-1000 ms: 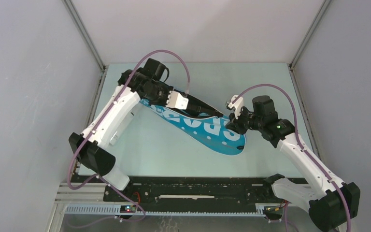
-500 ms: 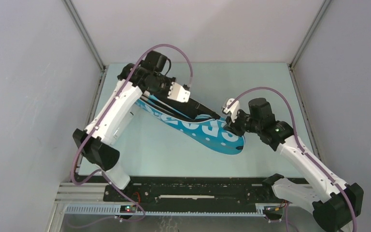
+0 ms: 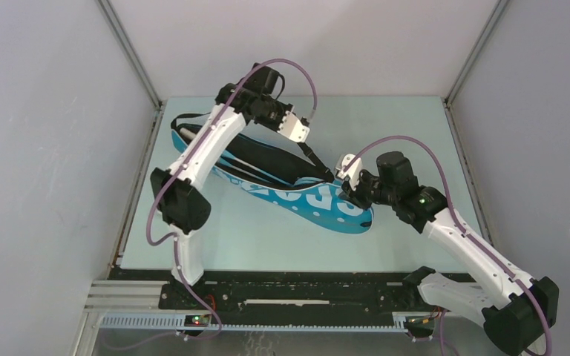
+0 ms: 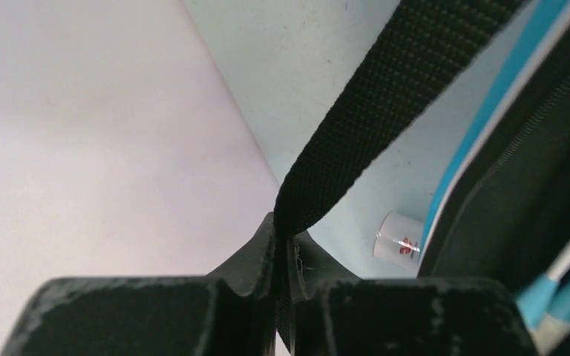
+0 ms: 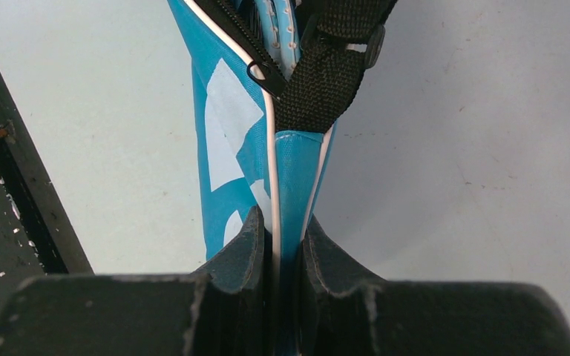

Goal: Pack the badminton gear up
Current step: Adjust the racket bag at the center of the board.

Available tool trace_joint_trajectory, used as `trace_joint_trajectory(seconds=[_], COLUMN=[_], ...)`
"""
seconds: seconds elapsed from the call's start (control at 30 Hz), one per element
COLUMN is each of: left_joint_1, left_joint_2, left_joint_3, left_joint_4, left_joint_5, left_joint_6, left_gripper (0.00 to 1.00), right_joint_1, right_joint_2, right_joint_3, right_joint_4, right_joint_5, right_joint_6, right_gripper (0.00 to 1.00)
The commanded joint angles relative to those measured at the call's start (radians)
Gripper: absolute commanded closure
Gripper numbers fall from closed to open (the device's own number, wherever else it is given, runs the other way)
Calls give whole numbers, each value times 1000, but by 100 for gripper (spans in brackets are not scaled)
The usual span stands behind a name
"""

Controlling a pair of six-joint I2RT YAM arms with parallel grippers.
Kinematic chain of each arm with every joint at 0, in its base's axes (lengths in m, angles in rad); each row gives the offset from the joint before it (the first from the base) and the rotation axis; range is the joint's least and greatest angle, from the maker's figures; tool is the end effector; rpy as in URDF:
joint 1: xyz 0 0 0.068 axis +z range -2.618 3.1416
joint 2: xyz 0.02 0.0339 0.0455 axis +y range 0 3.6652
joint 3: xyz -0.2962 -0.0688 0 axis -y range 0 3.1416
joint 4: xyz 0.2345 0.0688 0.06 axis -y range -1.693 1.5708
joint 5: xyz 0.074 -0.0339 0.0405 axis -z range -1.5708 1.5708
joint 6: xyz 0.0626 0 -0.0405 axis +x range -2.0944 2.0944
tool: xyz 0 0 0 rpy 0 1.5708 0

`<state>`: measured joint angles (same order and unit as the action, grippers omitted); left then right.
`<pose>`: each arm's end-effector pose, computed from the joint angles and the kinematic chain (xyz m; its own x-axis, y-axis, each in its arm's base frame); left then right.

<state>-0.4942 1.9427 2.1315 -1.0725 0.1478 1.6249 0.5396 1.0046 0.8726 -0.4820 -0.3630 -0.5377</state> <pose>0.3767 -0.2135 0.3873 0.5874 0.8054 -0.0794 0.6498 -0.4109 0.6395 0.1686 0.1269 0.3157 -0.0510 -0.5886 -0.8068 -0.8795 0.4092 -0.2429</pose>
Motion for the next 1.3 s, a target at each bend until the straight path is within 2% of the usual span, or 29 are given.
trace_joint_trajectory(seconds=[0.0, 0.07, 0.13, 0.37, 0.5, 0.57, 0.6, 0.77, 0.9, 0.97, 1.03, 1.17, 1.27], left_joint_1=[47, 48, 46, 47, 62, 68, 71, 114, 158, 166, 164, 141, 93], left_joint_2=[61, 83, 96, 92, 43, 22, 13, -41, -96, -159, -229, -365, -491], left_joint_3=[48, 20, -14, -92, -94, -93, -93, -79, -52, -71, -139, -366, -578], left_joint_4=[106, 99, 91, 74, 65, 50, 43, 54, 60, 42, 69, 193, 378], left_joint_5=[29, 68, 93, 139, 150, 139, 127, 107, 155, 209, 303, 539, 621], left_joint_6=[47, 46, 54, 38, 20, 27, 33, 23, -42, -123, -273, -677, -1015], left_gripper=[86, 77, 74, 67, 48, 28, 22, 11, 0, 0, 0, 8, 11], right_joint_1=[14, 15, 14, 14, 14, 15, 15, 16, 16, 16, 16, 17, 17], right_joint_2=[13, 10, 8, 21, 32, 34, 34, 29, 27, 29, 30, 19, 21], right_joint_3=[-35, -35, -35, -35, -35, -35, -35, -35, -35, -31, -20, -18, -13], right_joint_4=[-92, -88, -87, -77, -73, -73, -73, -78, -78, -76, -77, -57, -54], right_joint_5=[64, 70, 74, 82, 78, 75, 75, 72, 70, 69, 67, 80, 77], right_joint_6=[-65, -66, -65, -57, -51, -49, -47, -42, -39, -33, -23, -10, -10], right_gripper=[100, 100, 100, 100, 100, 100, 100, 100, 100, 100, 100, 100, 100])
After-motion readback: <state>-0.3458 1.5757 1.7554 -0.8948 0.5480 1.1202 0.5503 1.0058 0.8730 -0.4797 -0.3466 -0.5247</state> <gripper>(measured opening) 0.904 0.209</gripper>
